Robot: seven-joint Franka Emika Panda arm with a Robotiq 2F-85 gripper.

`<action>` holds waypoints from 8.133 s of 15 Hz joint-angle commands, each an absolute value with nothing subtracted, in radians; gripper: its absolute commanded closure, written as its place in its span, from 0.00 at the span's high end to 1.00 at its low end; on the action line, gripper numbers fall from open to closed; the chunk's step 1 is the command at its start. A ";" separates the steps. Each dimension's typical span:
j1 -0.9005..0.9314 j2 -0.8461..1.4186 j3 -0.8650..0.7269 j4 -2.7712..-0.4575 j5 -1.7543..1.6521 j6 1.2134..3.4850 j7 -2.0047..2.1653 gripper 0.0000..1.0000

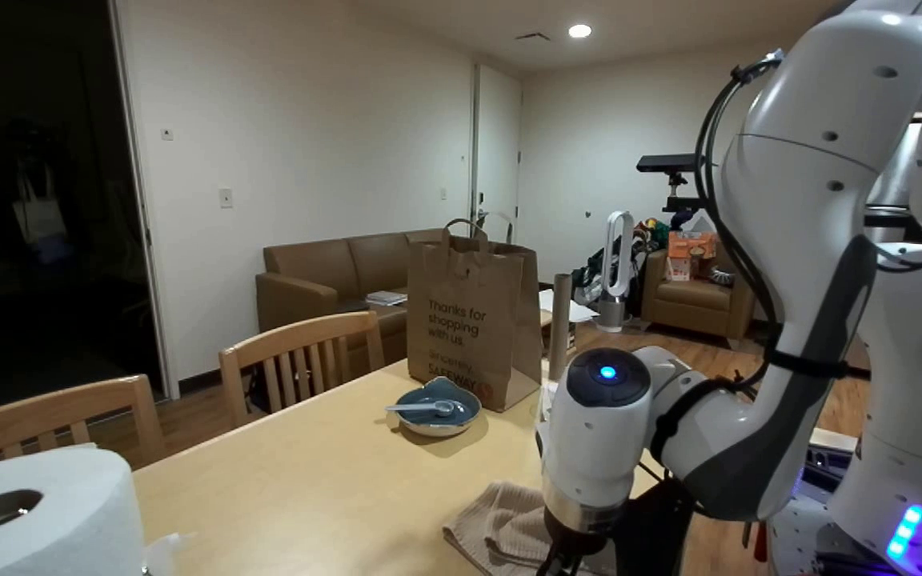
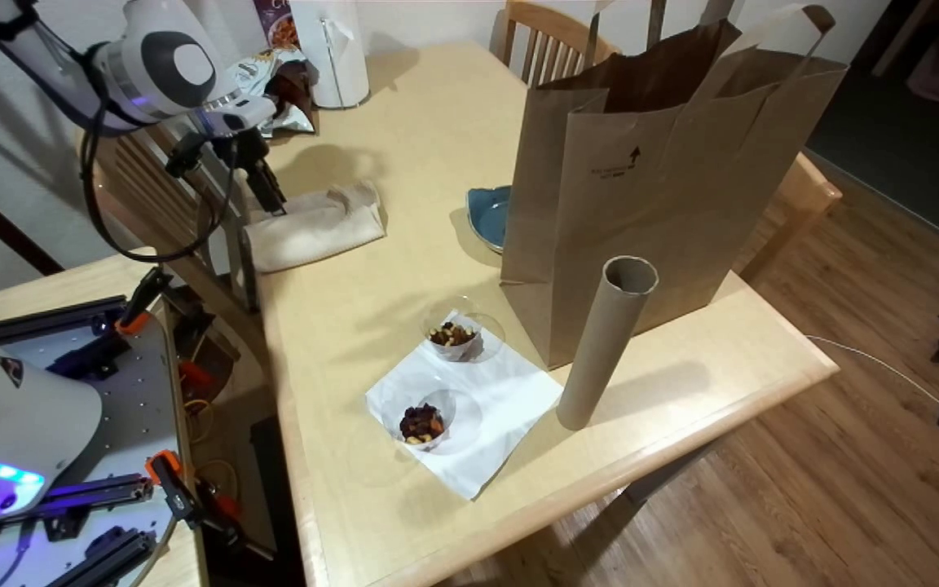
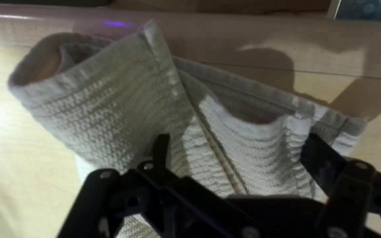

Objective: Use the cloth to wipe the table.

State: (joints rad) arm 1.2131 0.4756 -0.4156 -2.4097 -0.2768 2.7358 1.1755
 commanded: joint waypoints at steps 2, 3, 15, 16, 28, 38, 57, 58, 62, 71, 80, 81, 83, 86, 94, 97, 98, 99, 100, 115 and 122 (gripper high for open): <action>1.176 0.468 -0.386 -2.405 -0.356 2.747 1.226 1.00; 1.181 0.465 -0.389 -2.406 -0.369 2.762 1.232 1.00; 1.143 0.401 -0.350 -2.382 -0.509 2.549 1.402 1.00; 1.133 0.398 -0.342 -2.384 -0.516 2.538 1.411 1.00; 0.934 0.407 -0.209 -2.385 -0.567 2.554 1.404 1.00; 0.873 0.383 -0.137 -2.366 -0.635 2.550 1.418 1.00; 0.680 0.428 -0.021 -2.362 -0.660 2.587 1.398 0.53; 0.676 0.428 -0.018 -2.362 -0.659 2.589 1.400 0.47; 0.665 0.422 -0.009 -2.368 -0.661 2.598 1.407 0.20; 0.664 0.395 -0.029 -2.401 -0.694 2.768 1.419 0.01; 0.869 0.294 -0.435 -2.573 -0.862 3.421 1.572 0.01; 0.929 0.282 -0.518 -2.598 -0.801 3.488 1.530 0.01; 0.969 0.180 -0.567 -2.658 -0.682 3.471 1.439 0.01; 1.123 0.122 -0.719 -2.715 -0.502 3.476 1.333 0.01; 1.391 0.151 -0.847 -2.792 -0.109 3.454 1.206 0.01; 1.316 0.182 -0.673 -2.768 -0.267 3.461 1.321 0.01; 1.360 0.154 -0.758 -2.778 -0.202 3.452 1.254 0.01; 1.362 0.161 -0.732 -2.777 -0.207 3.452 1.273 0.04; 1.367 0.165 -0.734 -2.776 -0.204 3.452 1.273 0.04; 1.190 -0.058 -0.856 -2.773 -0.398 3.456 1.607 0.01; 1.211 -0.098 -1.016 -2.772 -0.657 3.455 1.843 0.04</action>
State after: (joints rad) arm 1.2107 -0.0981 -1.0195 -2.7722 -0.6628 3.4554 1.8480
